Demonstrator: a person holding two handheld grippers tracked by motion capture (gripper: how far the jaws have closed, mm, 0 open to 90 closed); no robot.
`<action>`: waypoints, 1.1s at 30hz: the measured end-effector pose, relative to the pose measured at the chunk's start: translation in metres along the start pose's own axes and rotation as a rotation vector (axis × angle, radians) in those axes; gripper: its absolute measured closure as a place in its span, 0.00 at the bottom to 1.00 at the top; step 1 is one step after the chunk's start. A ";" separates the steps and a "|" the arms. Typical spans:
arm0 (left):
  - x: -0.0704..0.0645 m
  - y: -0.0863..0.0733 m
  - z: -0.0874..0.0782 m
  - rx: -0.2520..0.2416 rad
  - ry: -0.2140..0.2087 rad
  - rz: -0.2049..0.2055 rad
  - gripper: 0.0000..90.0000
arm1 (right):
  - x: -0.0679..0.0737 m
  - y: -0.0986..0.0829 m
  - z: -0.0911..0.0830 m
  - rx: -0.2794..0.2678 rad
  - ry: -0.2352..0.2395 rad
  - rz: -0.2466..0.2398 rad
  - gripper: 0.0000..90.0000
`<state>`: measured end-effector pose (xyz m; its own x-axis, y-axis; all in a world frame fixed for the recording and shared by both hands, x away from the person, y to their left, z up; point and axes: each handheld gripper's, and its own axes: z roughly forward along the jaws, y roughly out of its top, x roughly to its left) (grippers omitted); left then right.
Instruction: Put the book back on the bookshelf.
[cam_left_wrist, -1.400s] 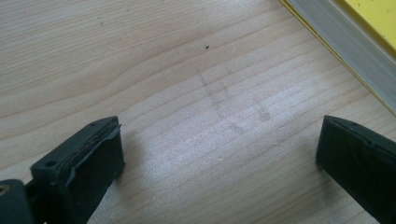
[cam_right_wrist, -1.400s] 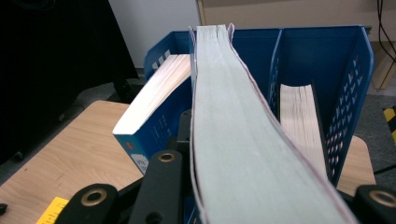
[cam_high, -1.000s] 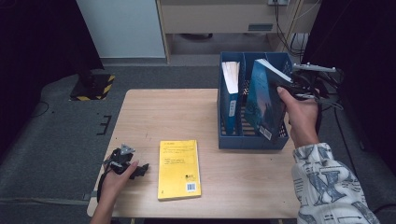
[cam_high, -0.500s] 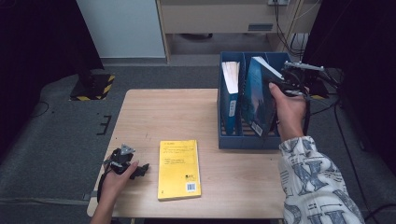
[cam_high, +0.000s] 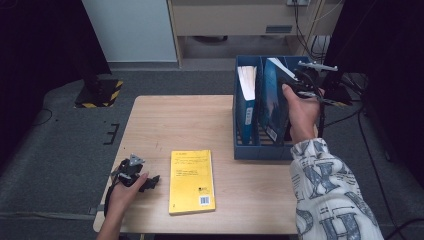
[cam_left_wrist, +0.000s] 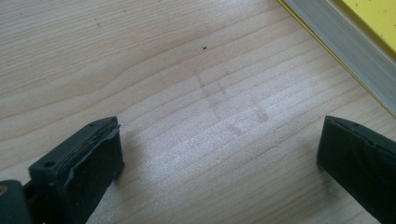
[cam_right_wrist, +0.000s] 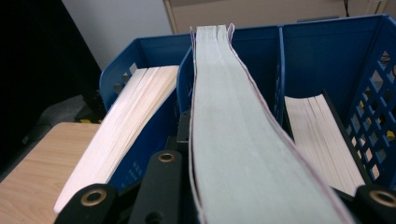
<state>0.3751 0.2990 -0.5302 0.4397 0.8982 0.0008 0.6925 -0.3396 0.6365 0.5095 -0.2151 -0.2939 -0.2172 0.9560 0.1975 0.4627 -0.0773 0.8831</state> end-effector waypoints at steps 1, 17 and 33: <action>0.000 0.000 0.000 0.001 0.000 0.001 0.00 | 0.001 0.001 0.001 -0.005 -0.003 -0.002 0.82; -0.001 0.002 0.001 0.000 -0.006 0.009 0.00 | 0.005 -0.007 0.031 -0.050 -0.053 -0.004 0.82; -0.002 0.003 0.002 0.003 -0.014 0.011 0.00 | 0.004 -0.034 0.050 -0.047 -0.062 -0.002 0.82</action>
<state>0.3771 0.2957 -0.5302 0.4551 0.8905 -0.0030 0.6895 -0.3502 0.6340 0.5358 -0.1944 -0.3441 -0.1633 0.9718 0.1701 0.4214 -0.0872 0.9027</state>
